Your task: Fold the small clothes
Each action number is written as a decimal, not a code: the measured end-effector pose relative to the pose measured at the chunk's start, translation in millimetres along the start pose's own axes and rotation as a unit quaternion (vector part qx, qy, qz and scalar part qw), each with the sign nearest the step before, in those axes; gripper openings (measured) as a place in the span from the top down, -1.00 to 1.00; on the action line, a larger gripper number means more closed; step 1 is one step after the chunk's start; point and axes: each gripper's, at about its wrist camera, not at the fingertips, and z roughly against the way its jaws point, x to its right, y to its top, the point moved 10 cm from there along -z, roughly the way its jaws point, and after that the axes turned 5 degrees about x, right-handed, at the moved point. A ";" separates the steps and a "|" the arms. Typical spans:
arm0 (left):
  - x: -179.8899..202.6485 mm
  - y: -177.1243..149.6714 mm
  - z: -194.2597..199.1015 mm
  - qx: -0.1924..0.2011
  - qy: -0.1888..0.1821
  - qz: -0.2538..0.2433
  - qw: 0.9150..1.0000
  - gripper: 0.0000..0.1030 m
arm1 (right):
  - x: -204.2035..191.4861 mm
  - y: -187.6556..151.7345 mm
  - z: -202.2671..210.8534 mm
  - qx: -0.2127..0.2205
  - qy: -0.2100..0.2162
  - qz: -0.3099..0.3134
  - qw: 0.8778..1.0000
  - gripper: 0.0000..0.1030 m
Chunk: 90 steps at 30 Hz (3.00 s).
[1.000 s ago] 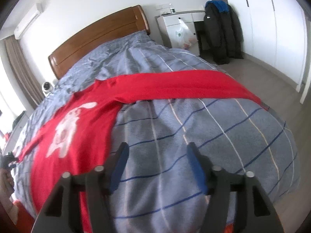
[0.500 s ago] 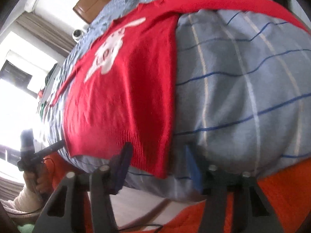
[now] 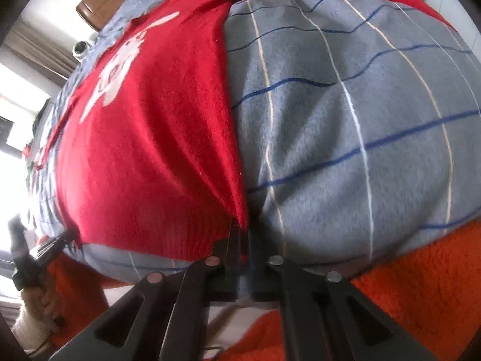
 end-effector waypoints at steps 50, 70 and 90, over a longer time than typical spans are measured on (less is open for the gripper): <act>-172.0 142.9 -9.8 0.213 0.176 0.066 0.959 -0.99 | -0.5 55.2 78.4 0.270 -0.066 0.036 0.960 -0.47; -171.9 142.7 -9.6 0.213 0.176 0.066 0.959 -0.99 | 2.4 56.6 78.0 0.268 -0.067 0.026 0.961 -0.47; -171.8 142.6 -9.4 0.213 0.176 0.066 0.959 -0.99 | 12.4 54.5 78.4 0.265 -0.054 -0.007 0.963 -0.47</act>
